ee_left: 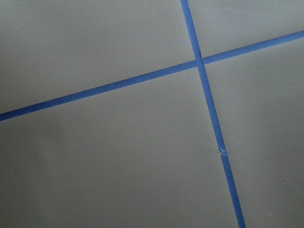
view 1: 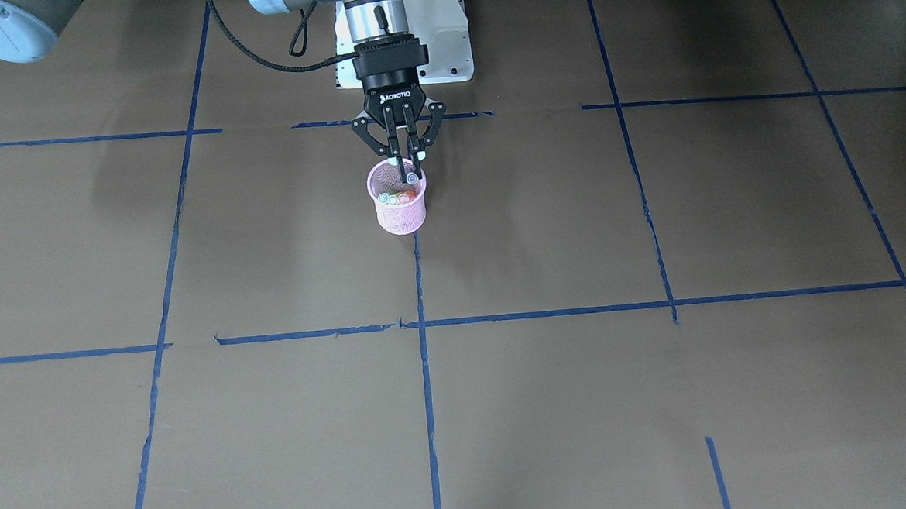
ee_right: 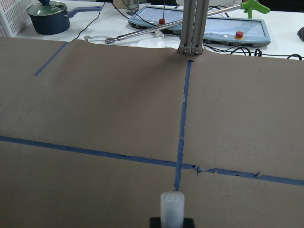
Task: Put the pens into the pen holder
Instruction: 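Hold the purple marker above the cup with the right gripper, aligning it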
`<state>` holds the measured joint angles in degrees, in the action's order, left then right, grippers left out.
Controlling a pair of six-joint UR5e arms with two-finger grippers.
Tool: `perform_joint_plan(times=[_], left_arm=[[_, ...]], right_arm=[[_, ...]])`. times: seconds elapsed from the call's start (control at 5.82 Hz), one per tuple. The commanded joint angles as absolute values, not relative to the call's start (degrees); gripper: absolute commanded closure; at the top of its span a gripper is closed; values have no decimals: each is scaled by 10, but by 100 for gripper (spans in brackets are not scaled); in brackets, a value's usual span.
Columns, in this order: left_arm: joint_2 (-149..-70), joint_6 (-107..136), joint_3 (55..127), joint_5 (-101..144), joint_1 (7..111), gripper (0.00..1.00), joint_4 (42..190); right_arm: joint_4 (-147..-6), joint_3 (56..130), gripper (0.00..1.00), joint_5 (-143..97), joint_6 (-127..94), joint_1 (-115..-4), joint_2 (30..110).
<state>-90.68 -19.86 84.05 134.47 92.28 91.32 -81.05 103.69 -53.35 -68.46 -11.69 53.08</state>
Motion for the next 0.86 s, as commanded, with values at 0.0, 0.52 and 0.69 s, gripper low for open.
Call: perform_joint_plan(times=[0.0,0.52,0.69], left_arm=[[-907,-199,840,1344,923,0,913],[-907,-199,840,1344,923,0,913],[-907,-199,840,1344,923,0,912]], right_arm=[[-805,1035,78,-533,-685,-116,533],[-810,1042,0,-562,-672,-141,530],[-821,1058,0,-616,-655,-172,529]])
